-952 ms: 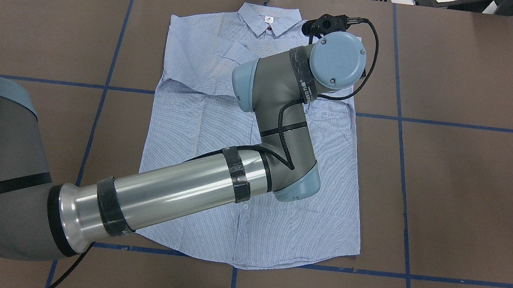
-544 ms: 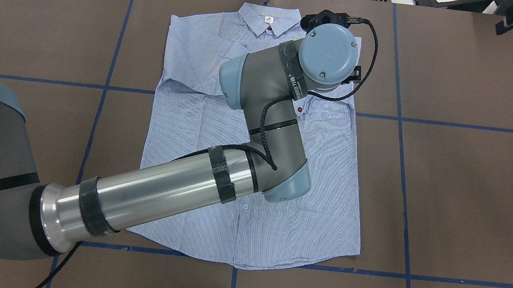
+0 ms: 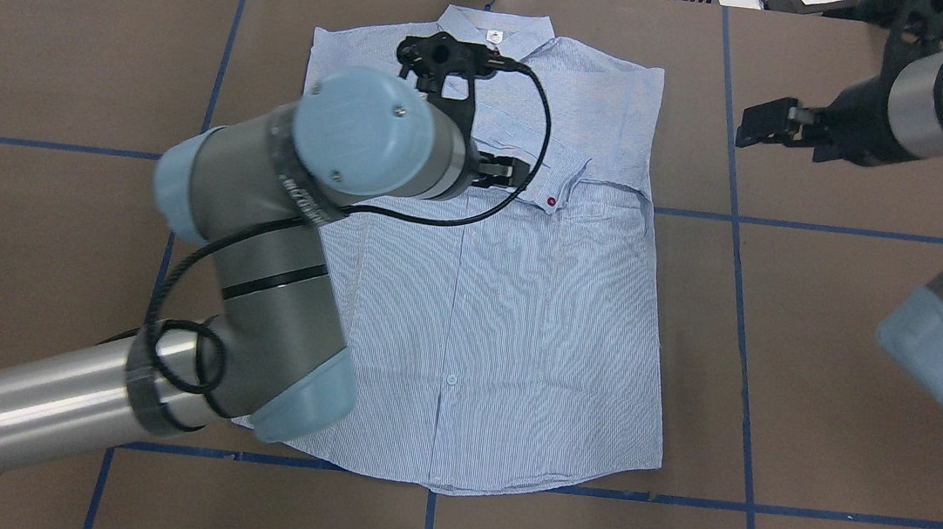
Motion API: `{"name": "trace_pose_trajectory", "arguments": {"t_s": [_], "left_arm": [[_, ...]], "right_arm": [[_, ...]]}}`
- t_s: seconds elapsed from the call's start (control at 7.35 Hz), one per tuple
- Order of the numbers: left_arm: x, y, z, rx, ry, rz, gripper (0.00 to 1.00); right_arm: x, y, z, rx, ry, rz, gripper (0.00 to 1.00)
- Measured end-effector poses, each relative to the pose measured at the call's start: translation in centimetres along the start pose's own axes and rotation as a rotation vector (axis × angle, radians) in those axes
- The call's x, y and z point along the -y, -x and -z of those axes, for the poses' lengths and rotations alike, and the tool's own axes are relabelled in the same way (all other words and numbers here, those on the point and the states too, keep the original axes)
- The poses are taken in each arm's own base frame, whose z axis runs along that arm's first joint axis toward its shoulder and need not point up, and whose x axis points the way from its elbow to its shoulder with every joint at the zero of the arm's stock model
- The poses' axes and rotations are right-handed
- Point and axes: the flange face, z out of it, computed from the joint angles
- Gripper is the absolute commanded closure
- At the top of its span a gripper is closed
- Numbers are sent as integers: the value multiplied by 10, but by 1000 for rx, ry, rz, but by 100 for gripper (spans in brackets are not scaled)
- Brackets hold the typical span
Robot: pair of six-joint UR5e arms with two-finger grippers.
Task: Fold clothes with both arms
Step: 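Release the sleeve on the shirt and raise the left gripper, then move both grippers down to the shirt hem corners nearest the robot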
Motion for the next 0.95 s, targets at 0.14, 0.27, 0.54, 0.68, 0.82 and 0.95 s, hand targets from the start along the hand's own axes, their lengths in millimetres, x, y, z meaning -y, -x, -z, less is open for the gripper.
{"name": "trace_pose_trajectory", "arguments": {"t_s": [0.14, 0.27, 0.54, 0.68, 0.82, 0.95], "left_arm": [[-19, 41, 27, -7, -2, -32, 0], [-39, 81, 53, -12, 12, -44, 0], [-76, 146, 88, -3, 70, -36, 0], [-93, 174, 94, 15, 91, -7, 0], [-117, 198, 91, 30, 106, 46, 0], [-148, 215, 82, 39, 113, 99, 1]], "right_arm": [[-47, 23, -8, 2, -5, -30, 1], [-99, 44, -20, -10, -21, -53, 1], [-196, 56, -31, -42, -43, -68, 1], [-227, 51, -27, -52, -45, -64, 1], [-246, 48, -24, -56, -51, -61, 1], [-255, 48, -23, -57, -57, -59, 1]]}}
